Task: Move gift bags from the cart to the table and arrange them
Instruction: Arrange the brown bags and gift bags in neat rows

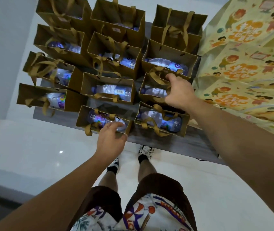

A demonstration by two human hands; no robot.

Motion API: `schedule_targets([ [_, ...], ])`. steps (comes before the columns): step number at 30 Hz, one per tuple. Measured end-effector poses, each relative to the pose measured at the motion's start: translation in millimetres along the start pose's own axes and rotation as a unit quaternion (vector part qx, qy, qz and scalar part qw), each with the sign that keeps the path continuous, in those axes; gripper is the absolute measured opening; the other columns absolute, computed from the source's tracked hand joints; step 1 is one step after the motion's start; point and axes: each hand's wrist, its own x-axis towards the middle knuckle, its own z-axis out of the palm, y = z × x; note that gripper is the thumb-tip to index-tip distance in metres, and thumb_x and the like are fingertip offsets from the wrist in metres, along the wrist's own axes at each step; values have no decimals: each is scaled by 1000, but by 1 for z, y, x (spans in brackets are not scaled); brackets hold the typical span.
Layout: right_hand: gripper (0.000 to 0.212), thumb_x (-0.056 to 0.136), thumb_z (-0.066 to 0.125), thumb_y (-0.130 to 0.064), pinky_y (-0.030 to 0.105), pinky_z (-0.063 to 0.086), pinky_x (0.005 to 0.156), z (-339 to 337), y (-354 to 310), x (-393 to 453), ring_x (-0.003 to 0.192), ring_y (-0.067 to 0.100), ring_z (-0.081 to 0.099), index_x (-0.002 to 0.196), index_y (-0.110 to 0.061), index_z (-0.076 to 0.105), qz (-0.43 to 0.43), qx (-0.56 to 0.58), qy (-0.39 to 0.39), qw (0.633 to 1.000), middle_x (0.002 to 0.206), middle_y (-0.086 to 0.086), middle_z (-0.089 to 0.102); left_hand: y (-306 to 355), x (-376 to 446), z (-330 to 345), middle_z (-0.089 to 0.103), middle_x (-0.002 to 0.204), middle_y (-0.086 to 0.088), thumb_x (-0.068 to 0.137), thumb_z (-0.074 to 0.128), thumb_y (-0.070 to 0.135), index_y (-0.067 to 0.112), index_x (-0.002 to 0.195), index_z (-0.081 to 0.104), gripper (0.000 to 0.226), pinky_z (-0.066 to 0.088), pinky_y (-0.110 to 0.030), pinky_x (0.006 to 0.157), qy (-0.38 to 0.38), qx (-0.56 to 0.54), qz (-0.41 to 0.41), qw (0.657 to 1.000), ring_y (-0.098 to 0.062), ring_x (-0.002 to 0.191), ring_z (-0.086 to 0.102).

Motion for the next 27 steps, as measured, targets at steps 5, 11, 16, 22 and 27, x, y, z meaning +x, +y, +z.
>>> schedule_targets([
  [5, 19, 94, 59, -16, 36, 46, 66, 5, -4, 0, 81, 29, 63, 113, -15, 62, -4, -135, 91, 987, 86, 6, 62, -15, 2, 0, 52, 140, -7, 91, 71, 18, 19, 133, 61, 43, 45, -39, 102, 41, 50, 0, 998, -26, 128, 45],
  [11, 7, 89, 57, -21, 34, 43, 70, 9, -21, -22, 74, 23, 56, 86, -16, 62, 32, 97, 207, 973, 76, 0, 58, -35, 2, -15, 43, 148, -8, 90, 72, 15, 17, 139, 53, 52, 40, -36, 109, 135, 16, -110, 985, -28, 134, 40],
  [16, 8, 84, 65, -17, 40, 52, 72, -8, -28, -41, 77, 16, 57, 82, -23, 61, 77, 208, 253, 942, 78, -4, 59, -56, 2, -14, 35, 153, -9, 90, 71, 13, 20, 141, 48, 57, 43, -37, 105, 129, 38, -131, 982, -30, 136, 38],
  [22, 5, 78, 64, -19, 23, 34, 55, -17, -33, -58, 69, 10, 49, 83, -18, 66, 68, 214, 301, 927, 75, -3, 57, -70, 19, -13, 20, 166, -7, 90, 69, 25, 26, 154, 33, 74, 19, -52, 123, 71, 304, 21, 950, -33, 153, 12],
  [27, 10, 77, 67, -15, 6, 30, 50, -14, -41, -59, 58, 4, 45, 78, -22, 61, 84, 241, 272, 928, 66, -13, 50, -67, 46, -16, 63, 128, -1, 94, 59, 22, 28, 136, 55, 43, 6, -48, 126, -82, 432, 143, 886, -22, 130, 50],
])
